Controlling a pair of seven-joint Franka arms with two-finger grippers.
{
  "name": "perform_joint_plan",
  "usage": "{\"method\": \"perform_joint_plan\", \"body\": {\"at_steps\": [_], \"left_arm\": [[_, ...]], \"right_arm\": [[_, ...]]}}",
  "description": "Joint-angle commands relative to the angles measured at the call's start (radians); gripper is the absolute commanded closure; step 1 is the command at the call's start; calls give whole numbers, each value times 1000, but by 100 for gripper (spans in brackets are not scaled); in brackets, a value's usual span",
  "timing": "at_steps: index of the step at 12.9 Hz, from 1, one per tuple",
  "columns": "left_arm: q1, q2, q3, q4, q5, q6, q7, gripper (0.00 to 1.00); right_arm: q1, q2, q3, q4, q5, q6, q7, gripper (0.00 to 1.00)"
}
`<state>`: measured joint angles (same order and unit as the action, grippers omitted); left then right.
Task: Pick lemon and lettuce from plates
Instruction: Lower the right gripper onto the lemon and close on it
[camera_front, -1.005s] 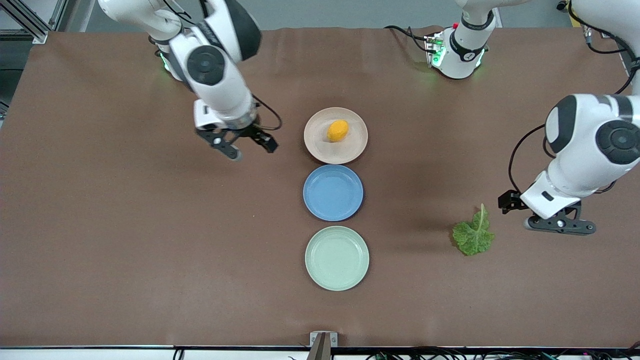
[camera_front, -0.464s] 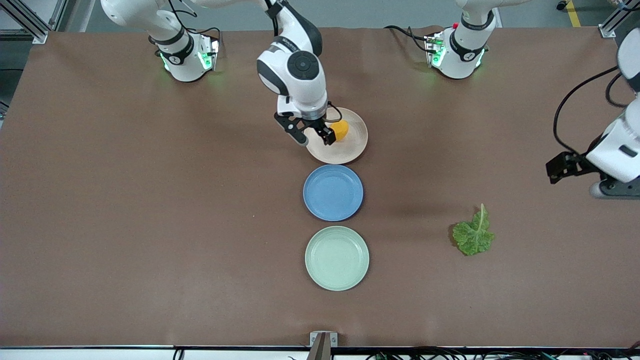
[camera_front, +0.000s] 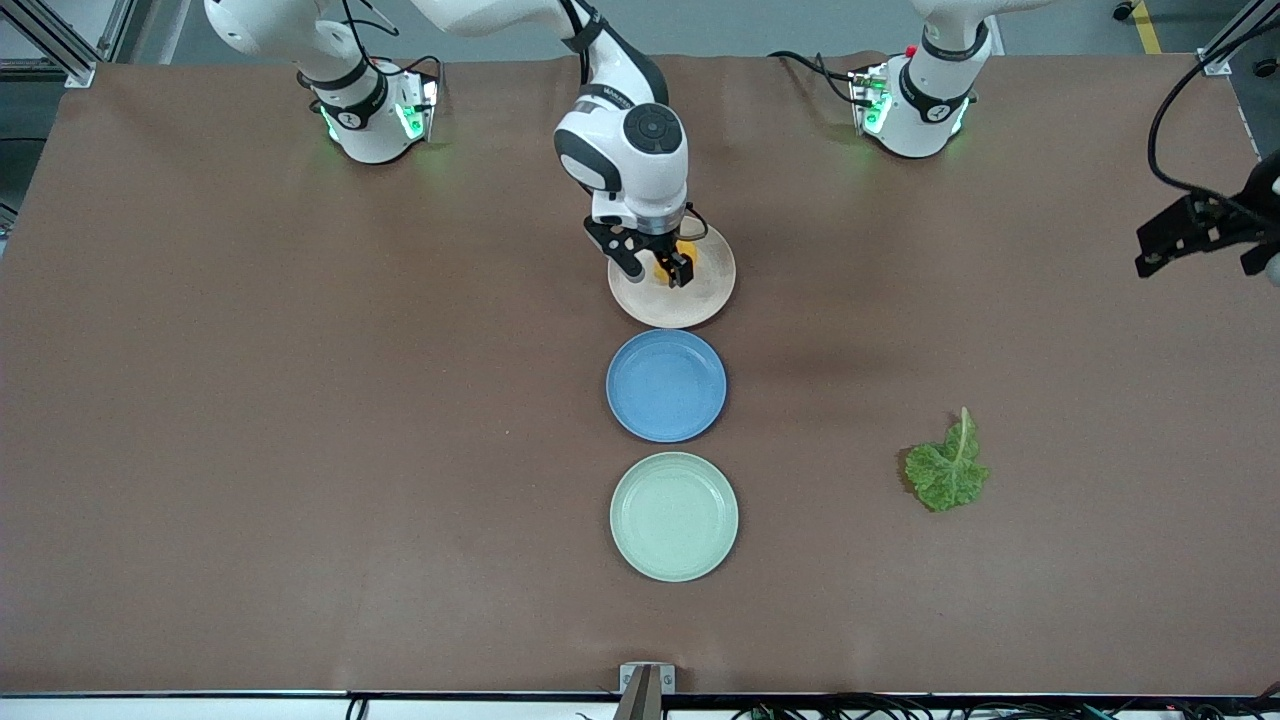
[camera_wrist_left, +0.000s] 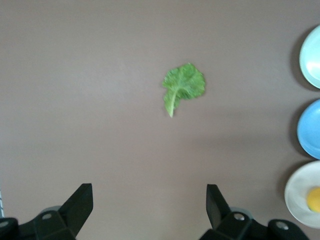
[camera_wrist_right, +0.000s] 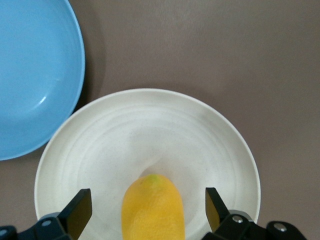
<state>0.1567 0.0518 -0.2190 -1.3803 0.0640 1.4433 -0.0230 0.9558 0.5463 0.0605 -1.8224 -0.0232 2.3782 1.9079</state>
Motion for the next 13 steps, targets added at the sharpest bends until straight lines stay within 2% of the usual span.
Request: {"method": "perform_joint_plan", "body": {"at_steps": [1,5,6,7,9,10,11,12,13], "left_arm": [[7,-33,-8,-12,-49,-40,2,0],[-28,-52,12,-40,-52,-40,-8,0],[-67,-78,54,-64,-52,-38,-8,0],[-113,-87,99,-90,-52,-37,-9,0],[-123,-95,119,-98,-50,-30,-12,0],[-115,-98,119,-106,-50,-30,-14,0],[-115,-98,118,-103,-47,-29,-12,0],[-115,-92,118,-98,-44,-21,-12,0],[-115,-86,116,-98,-46,-17,-9,0]], "right_arm": [[26,30,-13,31,-24,-1,54,0],[58,90,-13,75,-24,1,88,3],[63,95,-13,77,-24,10,88,5],[63,96,-13,77,-24,25,88,9],[64,98,-13,75,-24,30,88,22],[64,96,-13,75,-23,30,85,40],[58,93,-13,77,-23,26,82,67],[52,89,-13,77,-23,15,73,89],[40,81,-16,77,-23,7,59,97]]}}
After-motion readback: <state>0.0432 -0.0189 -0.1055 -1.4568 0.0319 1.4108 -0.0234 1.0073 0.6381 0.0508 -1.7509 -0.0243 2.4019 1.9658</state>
